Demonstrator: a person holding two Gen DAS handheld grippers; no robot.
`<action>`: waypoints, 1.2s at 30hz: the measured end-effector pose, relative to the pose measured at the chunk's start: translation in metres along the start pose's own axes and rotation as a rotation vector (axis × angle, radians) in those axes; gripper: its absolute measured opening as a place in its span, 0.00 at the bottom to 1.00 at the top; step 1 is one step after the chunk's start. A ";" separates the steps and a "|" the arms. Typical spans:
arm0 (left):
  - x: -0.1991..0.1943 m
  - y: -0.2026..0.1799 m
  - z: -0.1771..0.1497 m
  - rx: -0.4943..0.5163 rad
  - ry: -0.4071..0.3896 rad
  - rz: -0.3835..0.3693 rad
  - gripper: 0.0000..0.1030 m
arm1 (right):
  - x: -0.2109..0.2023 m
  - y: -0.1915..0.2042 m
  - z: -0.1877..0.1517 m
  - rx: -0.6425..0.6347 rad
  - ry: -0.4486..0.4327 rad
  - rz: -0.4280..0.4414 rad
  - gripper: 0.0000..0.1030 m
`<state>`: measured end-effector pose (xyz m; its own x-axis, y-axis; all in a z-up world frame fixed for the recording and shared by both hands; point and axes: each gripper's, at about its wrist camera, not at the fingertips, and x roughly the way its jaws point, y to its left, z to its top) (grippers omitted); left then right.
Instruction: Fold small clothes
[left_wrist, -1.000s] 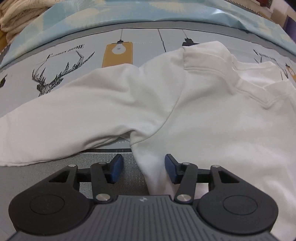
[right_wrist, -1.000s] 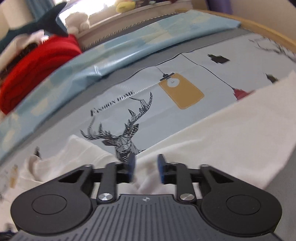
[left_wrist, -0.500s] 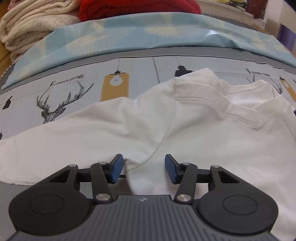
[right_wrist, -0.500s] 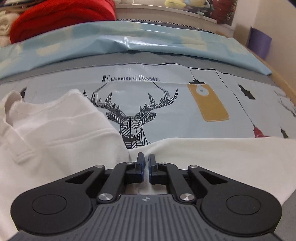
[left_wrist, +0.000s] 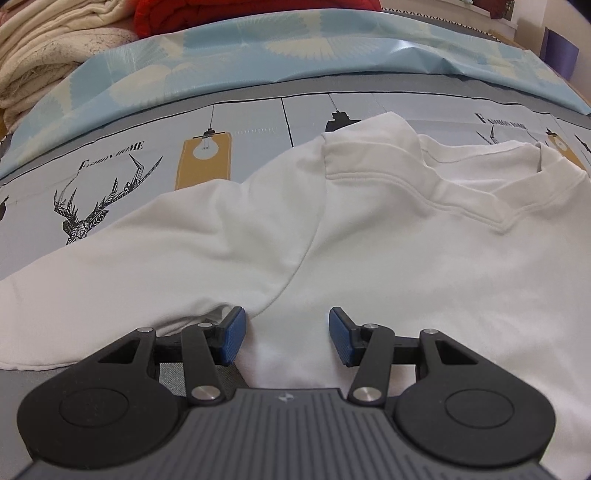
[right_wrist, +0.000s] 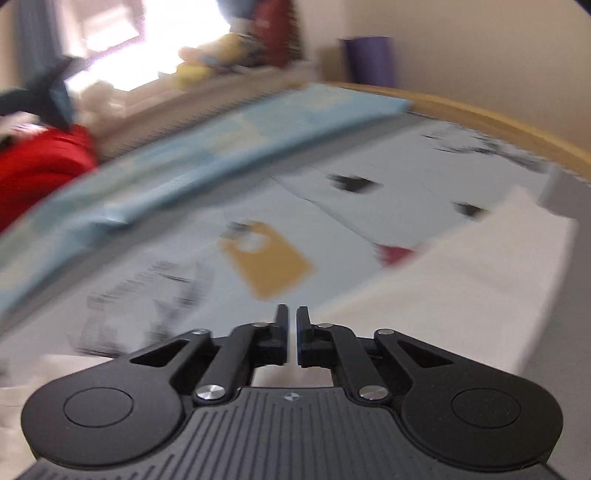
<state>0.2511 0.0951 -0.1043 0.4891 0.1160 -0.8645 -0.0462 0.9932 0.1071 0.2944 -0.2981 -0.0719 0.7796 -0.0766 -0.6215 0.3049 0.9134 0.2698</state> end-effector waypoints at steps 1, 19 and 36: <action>0.000 0.000 0.000 0.001 0.000 0.000 0.54 | 0.000 0.006 0.001 0.001 0.010 0.067 0.39; -0.017 0.019 0.014 -0.070 -0.040 -0.028 0.54 | -0.002 0.124 -0.013 -0.662 0.328 0.468 0.18; -0.035 0.039 0.015 -0.120 -0.074 -0.052 0.54 | -0.037 0.125 -0.034 -0.731 0.305 0.511 0.57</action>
<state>0.2456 0.1295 -0.0621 0.5565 0.0677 -0.8281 -0.1207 0.9927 0.0000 0.2850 -0.1671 -0.0401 0.5157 0.4159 -0.7490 -0.5335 0.8400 0.0991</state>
